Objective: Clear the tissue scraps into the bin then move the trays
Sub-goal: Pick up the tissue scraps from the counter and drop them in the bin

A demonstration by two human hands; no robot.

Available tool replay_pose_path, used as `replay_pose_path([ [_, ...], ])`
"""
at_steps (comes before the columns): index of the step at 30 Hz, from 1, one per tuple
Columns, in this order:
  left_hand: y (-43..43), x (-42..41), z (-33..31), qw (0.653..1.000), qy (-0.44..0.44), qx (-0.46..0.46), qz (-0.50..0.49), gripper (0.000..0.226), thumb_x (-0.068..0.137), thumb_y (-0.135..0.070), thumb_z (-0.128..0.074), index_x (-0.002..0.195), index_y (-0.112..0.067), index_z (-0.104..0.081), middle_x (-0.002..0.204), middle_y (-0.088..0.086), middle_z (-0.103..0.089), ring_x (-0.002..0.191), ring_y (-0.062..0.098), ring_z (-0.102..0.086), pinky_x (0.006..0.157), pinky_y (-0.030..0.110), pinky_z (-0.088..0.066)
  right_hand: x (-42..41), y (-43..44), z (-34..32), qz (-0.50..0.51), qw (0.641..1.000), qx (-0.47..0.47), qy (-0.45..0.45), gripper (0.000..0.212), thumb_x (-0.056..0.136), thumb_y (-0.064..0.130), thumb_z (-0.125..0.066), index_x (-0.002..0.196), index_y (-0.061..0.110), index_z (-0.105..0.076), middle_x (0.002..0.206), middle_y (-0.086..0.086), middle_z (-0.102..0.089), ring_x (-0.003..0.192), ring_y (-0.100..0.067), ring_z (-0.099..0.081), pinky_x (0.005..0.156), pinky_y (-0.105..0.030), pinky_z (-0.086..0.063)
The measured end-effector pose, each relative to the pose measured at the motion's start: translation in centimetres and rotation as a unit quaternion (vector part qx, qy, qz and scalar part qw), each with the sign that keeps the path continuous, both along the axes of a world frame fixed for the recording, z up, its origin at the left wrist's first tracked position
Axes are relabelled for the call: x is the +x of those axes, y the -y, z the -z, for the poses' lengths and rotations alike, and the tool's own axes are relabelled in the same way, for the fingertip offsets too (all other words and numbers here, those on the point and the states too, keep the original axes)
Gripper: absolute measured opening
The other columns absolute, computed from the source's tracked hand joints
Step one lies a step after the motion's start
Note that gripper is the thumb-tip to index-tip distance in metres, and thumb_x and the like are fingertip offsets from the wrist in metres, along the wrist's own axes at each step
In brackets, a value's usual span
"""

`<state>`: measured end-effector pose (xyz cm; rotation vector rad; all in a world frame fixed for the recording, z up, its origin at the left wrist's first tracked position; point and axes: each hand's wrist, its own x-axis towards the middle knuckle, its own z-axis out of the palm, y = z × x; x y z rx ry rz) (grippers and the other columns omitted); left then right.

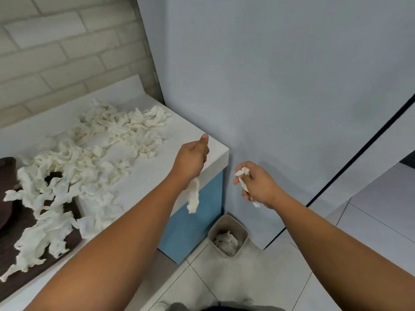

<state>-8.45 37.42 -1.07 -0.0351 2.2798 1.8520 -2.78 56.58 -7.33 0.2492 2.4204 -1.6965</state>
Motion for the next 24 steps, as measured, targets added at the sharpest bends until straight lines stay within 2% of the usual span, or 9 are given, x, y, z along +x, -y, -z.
replay_pose_path([
  [3, -2.5, 0.8, 3.5, 0.998, 0.055, 0.012, 0.042, 0.035, 0.098, -0.032, -0.046, 0.067, -0.015, -0.048, 0.061, 0.001, -0.037, 0.053, 0.015, -0.029, 0.053, 0.027, -0.026, 1.0, -2.1, 3.0, 0.001, 0.999, 0.051, 0.010, 0.018, 0.103, 0.014, -0.039, 0.104, 0.016, -0.057, 0.085, -0.005, -0.070, 0.045, -0.001, -0.046, 0.051, -0.020, -0.038],
  [5, -3.7, 1.3, 5.8, 0.994, 0.087, 0.015, 0.065, 0.021, 0.089, -0.024, -0.048, 0.074, -0.014, -0.057, 0.066, 0.001, -0.042, 0.057, 0.015, -0.033, 0.057, 0.029, -0.029, 1.7, -2.9, 4.8, 0.014, 0.997, 0.063, 0.030, 0.018, 0.103, 0.021, -0.042, 0.096, 0.013, -0.058, 0.074, -0.003, -0.063, 0.053, -0.004, -0.048, 0.054, -0.020, -0.036],
  [7, -5.0, 1.6, 8.7, 0.991, 0.115, -0.011, 0.067, 0.018, 0.086, -0.022, -0.048, 0.080, -0.021, -0.065, 0.069, -0.005, -0.047, 0.060, 0.011, -0.040, 0.059, 0.028, -0.033, 2.3, -4.0, 6.9, 0.037, 0.996, 0.057, 0.057, 0.024, 0.101, 0.027, -0.048, 0.083, 0.012, -0.055, 0.066, 0.000, -0.055, 0.057, -0.011, -0.047, 0.057, -0.024, -0.036],
  [9, -6.0, 1.9, 11.4, 0.986, 0.146, -0.038, 0.064, 0.024, 0.091, -0.013, -0.042, 0.084, -0.023, -0.063, 0.067, -0.007, -0.045, 0.061, 0.009, -0.041, 0.059, 0.027, -0.034, 2.8, -4.7, 9.2, 0.061, 0.993, 0.044, 0.087, 0.032, 0.099, 0.031, -0.052, 0.076, 0.009, -0.051, 0.065, 0.000, -0.049, 0.058, -0.013, -0.043, 0.059, -0.027, -0.035],
  [12, -6.7, 2.2, 16.0, 0.980, 0.169, -0.070, 0.077, 0.027, 0.088, -0.001, -0.035, 0.086, -0.021, -0.052, 0.063, -0.004, -0.037, 0.055, 0.010, -0.035, 0.046, 0.019, -0.032, 3.2, -5.3, 13.1, 0.102, 0.986, 0.001, 0.134, 0.033, 0.096, 0.032, -0.053, 0.069, 0.013, -0.047, 0.066, -0.002, -0.044, 0.060, -0.015, -0.039, 0.058, -0.028, -0.030],
  [14, -6.8, 2.2, 19.7, 0.976, 0.170, -0.094, 0.094, 0.031, 0.087, 0.005, -0.035, 0.090, -0.022, -0.049, 0.069, -0.003, -0.041, 0.059, 0.010, -0.038, 0.044, 0.015, -0.032, 3.2, -5.3, 15.8, 0.135, 0.974, -0.047, 0.177, 0.022, 0.092, 0.026, -0.051, 0.073, 0.014, -0.050, 0.069, -0.001, -0.046, 0.060, -0.015, -0.039, 0.057, -0.027, -0.029],
  [16, -7.0, 2.0, 23.5, 0.972, 0.182, -0.103, 0.106, 0.033, 0.087, 0.006, -0.040, 0.095, -0.024, -0.052, 0.077, -0.002, -0.050, 0.064, 0.010, -0.044, 0.049, 0.015, -0.037, 3.0, -5.3, 18.9, 0.163, 0.959, -0.074, 0.218, 0.015, 0.089, 0.020, -0.047, 0.086, 0.011, -0.058, 0.074, -0.003, -0.049, 0.064, -0.018, -0.041, 0.057, -0.028, -0.031],
  [19, -6.9, 1.3, 29.8, 0.967, 0.197, -0.121, 0.103, 0.037, 0.086, 0.005, -0.048, 0.093, -0.030, -0.057, 0.086, -0.003, -0.062, 0.073, 0.011, -0.056, 0.058, 0.020, -0.043, 2.8, -5.1, 24.3, 0.169, 0.958, -0.047, 0.226, 0.022, 0.095, 0.010, -0.041, 0.104, 0.010, -0.061, 0.077, 0.000, -0.053, 0.068, -0.018, -0.046, 0.061, -0.029, -0.037],
  [24, -7.1, -0.1, 41.6, 0.963, 0.208, -0.156, 0.067, 0.025, 0.087, -0.005, -0.058, 0.098, -0.027, -0.063, 0.097, 0.000, -0.068, 0.082, 0.016, -0.064, 0.069, 0.029, -0.054, 2.2, -5.1, 33.4, 0.168, 0.958, -0.014, 0.232, 0.033, 0.096, 0.006, -0.038, 0.110, 0.019, -0.065, 0.076, 0.004, -0.058, 0.066, -0.015, -0.053, 0.056, -0.024, -0.043],
])
